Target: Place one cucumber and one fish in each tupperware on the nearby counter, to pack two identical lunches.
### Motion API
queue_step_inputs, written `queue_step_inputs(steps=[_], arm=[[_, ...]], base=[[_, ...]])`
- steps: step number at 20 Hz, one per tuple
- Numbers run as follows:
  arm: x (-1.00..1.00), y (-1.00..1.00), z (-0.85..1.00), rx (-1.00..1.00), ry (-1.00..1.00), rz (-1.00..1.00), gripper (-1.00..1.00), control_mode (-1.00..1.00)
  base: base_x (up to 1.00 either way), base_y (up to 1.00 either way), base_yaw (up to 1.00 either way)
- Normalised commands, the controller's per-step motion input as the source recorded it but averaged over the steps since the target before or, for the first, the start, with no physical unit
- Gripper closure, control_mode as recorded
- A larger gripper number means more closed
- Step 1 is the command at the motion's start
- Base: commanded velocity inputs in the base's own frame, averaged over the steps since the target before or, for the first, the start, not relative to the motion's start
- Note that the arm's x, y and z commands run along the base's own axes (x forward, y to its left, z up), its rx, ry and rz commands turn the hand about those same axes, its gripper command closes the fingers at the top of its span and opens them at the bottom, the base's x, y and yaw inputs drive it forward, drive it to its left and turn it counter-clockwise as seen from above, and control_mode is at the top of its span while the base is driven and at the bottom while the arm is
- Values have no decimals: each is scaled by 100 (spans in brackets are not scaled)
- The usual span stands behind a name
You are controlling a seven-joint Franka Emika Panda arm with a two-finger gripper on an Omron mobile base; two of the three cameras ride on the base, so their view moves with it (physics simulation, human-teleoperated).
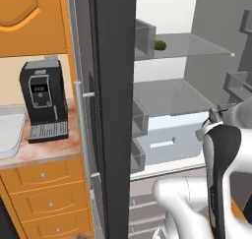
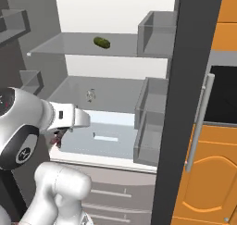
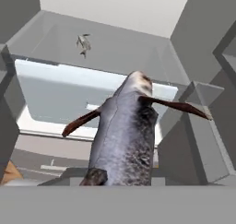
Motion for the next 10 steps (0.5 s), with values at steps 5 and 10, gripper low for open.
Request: queue_step_inputs(steps=[5, 10], arm=[[0, 0, 0, 0, 0, 0, 100, 100], [0, 0, 0, 0, 0, 0, 100, 100]], base=[[-100, 2, 5], [-100, 13, 0]])
